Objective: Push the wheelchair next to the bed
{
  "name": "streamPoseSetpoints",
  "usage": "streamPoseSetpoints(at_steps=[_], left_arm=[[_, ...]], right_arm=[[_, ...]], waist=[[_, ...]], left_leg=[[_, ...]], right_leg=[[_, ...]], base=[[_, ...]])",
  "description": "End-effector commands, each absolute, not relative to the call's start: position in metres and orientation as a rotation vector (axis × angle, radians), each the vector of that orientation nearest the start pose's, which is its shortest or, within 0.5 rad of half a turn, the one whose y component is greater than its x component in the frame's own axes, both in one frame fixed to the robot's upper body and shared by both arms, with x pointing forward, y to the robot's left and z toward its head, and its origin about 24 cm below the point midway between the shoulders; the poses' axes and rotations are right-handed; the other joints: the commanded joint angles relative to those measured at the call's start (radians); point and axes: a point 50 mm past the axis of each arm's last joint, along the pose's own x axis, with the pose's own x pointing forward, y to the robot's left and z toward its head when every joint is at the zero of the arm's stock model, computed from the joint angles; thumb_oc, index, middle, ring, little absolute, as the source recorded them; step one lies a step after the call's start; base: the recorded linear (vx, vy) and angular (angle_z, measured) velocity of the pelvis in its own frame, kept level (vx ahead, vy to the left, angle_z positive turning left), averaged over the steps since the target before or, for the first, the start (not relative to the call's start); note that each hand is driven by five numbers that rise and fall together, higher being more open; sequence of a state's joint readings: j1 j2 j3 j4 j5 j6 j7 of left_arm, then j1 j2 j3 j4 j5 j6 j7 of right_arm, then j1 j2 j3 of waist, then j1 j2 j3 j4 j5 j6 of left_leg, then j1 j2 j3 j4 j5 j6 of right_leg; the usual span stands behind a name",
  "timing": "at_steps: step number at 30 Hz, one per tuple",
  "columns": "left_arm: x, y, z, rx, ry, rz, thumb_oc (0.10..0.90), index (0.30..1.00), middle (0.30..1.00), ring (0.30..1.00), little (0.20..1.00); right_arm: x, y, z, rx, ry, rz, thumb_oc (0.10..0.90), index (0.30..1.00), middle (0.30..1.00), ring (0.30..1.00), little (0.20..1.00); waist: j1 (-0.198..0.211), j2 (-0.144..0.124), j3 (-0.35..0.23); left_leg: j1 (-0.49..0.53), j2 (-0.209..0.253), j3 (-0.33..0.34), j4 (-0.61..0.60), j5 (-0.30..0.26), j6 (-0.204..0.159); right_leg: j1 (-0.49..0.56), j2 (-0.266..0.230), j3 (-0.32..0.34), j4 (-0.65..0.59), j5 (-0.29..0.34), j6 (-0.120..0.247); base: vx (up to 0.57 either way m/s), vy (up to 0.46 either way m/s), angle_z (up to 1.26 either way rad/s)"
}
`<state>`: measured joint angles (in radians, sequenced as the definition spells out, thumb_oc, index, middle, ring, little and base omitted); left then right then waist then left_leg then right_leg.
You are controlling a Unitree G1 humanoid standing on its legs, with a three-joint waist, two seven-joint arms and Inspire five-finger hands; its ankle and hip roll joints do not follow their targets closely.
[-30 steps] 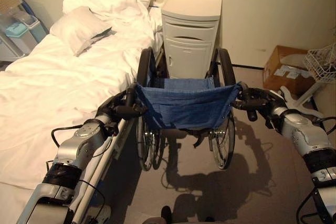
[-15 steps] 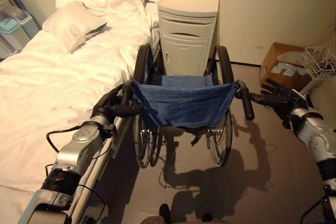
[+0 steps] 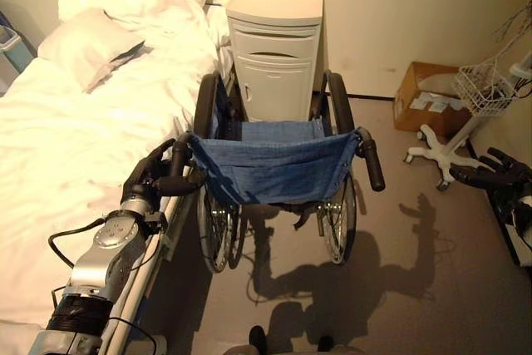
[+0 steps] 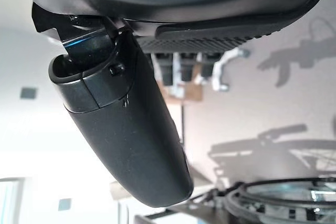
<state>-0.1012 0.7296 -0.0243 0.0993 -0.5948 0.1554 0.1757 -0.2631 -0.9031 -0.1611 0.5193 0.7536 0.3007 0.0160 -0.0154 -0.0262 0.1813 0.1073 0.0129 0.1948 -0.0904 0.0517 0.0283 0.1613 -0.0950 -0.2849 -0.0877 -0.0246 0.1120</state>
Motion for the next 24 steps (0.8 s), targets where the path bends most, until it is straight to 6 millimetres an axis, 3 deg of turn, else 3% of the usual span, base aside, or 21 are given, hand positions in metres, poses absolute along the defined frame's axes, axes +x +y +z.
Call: streamPoseSetpoints(at_steps=[1, 8, 18, 24], left_arm=[[0.247, 0.337, 0.237, 0.437, -0.595, 0.552, 0.8, 0.9, 0.9, 0.9, 0.9], [0.242, 0.337, 0.23, 0.722, -0.567, 0.716, 0.8, 0.9, 0.9, 0.9, 0.9], [0.243, 0.349, 0.21, 1.213, -0.366, 0.84, 0.8, 0.9, 0.9, 0.9, 0.9], [0.255, 0.345, 0.177, 0.969, -0.194, 0.676, 0.8, 0.9, 0.9, 0.9, 0.9]], right_arm=[[0.261, -0.415, 0.166, -0.117, 0.105, -0.461, 0.8, 0.9, 0.9, 0.9, 0.9], [0.262, -0.409, 0.147, -0.114, 0.168, -0.439, 0.8, 0.9, 0.9, 0.9, 0.9], [0.262, -0.402, 0.126, -0.119, 0.245, -0.391, 0.8, 0.9, 0.9, 0.9, 0.9], [0.264, -0.399, 0.123, -0.128, 0.256, -0.363, 0.8, 0.9, 0.9, 0.9, 0.9]], waist=[[0.078, -0.01, -0.116], [0.087, -0.016, -0.117], [0.091, -0.022, -0.112], [0.094, -0.023, -0.107]], left_leg=[[0.05, 0.002, 0.01, 0.005, -0.105, -0.06], [0.05, 0.001, 0.001, 0.005, -0.106, -0.06], [0.051, 0.0, -0.008, 0.003, -0.108, -0.06], [0.051, -0.002, -0.013, 0.003, -0.106, -0.062]], right_leg=[[-0.031, -0.017, -0.044, 0.081, -0.019, 0.014], [-0.027, -0.019, -0.052, 0.078, -0.019, 0.014], [-0.022, -0.021, -0.059, 0.071, -0.009, 0.021], [-0.021, -0.024, -0.06, 0.069, -0.002, 0.027]], base=[[0.0, 0.0, 0.0], [0.0, -0.002, 0.0], [0.0, -0.009, 0.03], [0.0, -0.004, 0.05]])
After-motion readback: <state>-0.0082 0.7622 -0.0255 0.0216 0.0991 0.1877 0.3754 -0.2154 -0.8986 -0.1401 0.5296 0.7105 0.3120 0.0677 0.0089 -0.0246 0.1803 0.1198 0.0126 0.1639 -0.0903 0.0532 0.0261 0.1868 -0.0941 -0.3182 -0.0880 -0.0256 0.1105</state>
